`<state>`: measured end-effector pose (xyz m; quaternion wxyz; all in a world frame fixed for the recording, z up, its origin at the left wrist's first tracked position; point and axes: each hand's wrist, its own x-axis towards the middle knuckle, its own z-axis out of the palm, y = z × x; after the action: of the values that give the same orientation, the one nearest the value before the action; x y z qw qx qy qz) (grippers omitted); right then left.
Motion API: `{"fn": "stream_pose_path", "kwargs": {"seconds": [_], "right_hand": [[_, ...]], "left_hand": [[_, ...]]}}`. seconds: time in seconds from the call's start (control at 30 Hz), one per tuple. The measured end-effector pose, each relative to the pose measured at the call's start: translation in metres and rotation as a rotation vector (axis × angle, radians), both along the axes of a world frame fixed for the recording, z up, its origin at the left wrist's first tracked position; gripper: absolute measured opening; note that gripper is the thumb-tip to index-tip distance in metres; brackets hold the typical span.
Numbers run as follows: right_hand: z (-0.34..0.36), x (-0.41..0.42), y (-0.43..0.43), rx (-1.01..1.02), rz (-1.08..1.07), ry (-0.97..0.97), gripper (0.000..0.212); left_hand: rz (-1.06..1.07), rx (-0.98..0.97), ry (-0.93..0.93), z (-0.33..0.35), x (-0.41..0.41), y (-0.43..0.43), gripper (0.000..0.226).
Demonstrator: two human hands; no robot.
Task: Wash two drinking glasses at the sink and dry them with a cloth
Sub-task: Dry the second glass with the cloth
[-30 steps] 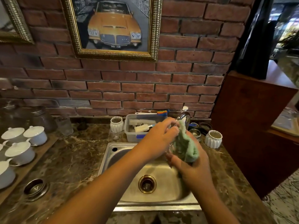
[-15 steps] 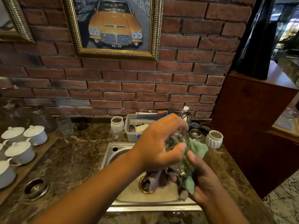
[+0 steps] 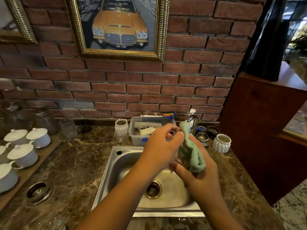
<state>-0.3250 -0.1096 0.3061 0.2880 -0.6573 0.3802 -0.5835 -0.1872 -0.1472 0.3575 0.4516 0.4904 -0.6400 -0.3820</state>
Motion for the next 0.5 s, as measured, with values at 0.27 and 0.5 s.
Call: {"fn": "stream_pose_path", "kwargs": {"seconds": [0.27,0.5], "right_hand": [[0.01,-0.001,0.003,0.188,0.168,-0.078,0.071],[0.007,-0.007,0.025,0.834,0.997,-0.942,0.054]], "left_hand": [[0.065,-0.183,-0.023,-0.001,0.0,0.014,0.028],[-0.327,-0.765,-0.348,0.018,0.017,0.024,0.046]]}}
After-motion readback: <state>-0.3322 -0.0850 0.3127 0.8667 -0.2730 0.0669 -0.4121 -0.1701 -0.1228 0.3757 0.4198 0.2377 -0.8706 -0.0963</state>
